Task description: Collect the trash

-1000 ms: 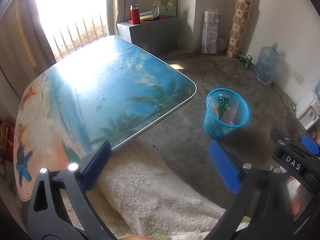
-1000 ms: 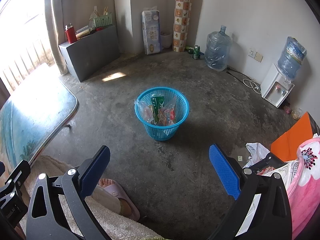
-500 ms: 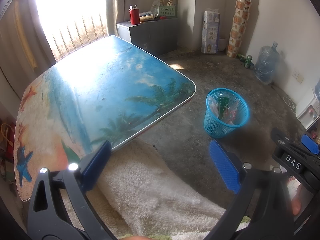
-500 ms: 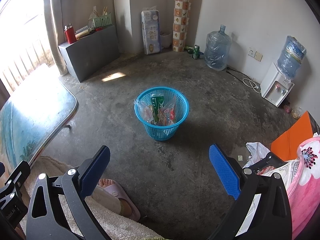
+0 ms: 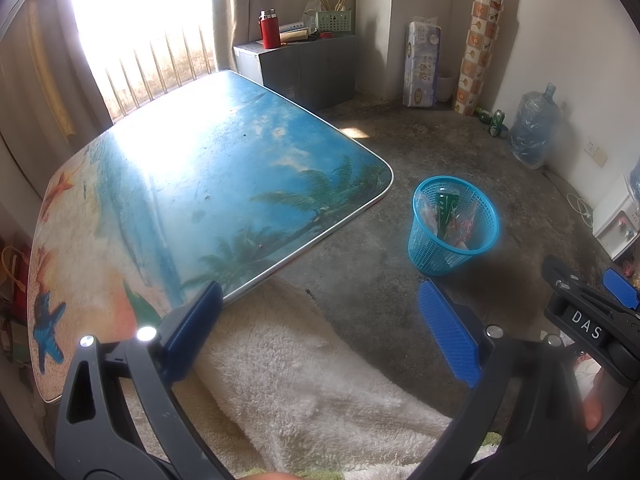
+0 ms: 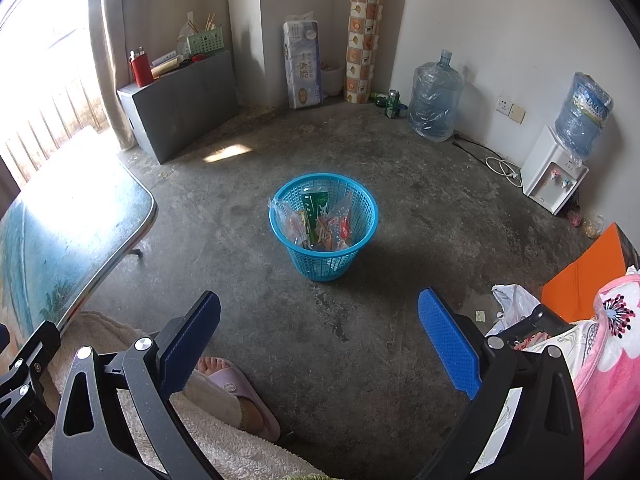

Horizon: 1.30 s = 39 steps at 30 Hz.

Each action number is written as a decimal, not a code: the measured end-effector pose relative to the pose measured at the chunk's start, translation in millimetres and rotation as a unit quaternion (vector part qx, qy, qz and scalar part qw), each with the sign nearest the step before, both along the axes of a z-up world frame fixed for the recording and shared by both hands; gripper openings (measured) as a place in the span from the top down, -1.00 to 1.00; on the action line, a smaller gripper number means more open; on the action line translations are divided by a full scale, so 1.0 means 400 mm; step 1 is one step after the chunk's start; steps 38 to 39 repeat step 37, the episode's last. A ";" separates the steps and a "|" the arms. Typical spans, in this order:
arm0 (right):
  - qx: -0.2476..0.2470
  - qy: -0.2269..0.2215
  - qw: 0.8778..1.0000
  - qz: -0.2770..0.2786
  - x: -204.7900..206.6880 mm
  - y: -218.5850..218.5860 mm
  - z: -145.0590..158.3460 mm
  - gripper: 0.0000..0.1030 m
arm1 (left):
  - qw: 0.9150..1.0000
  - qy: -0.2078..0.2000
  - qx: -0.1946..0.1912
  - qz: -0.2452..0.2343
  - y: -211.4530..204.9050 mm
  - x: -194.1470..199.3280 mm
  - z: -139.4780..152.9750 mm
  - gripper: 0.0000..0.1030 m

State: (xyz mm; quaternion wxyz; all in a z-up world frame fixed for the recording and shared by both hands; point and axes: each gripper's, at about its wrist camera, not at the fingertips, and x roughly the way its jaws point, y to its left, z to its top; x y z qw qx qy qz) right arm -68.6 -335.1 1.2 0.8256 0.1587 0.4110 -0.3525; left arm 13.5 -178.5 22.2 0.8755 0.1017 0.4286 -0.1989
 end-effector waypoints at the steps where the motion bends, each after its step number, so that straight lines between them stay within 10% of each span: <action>1: 0.000 0.000 1.000 0.000 -0.001 -0.002 0.000 -0.87 | 1.000 0.000 0.000 0.000 0.001 0.000 -0.002 -0.83; 39: 0.005 -0.002 1.000 -0.001 -0.003 -0.001 -0.001 -0.87 | 1.000 0.000 0.000 0.000 0.003 0.001 -0.001 -0.84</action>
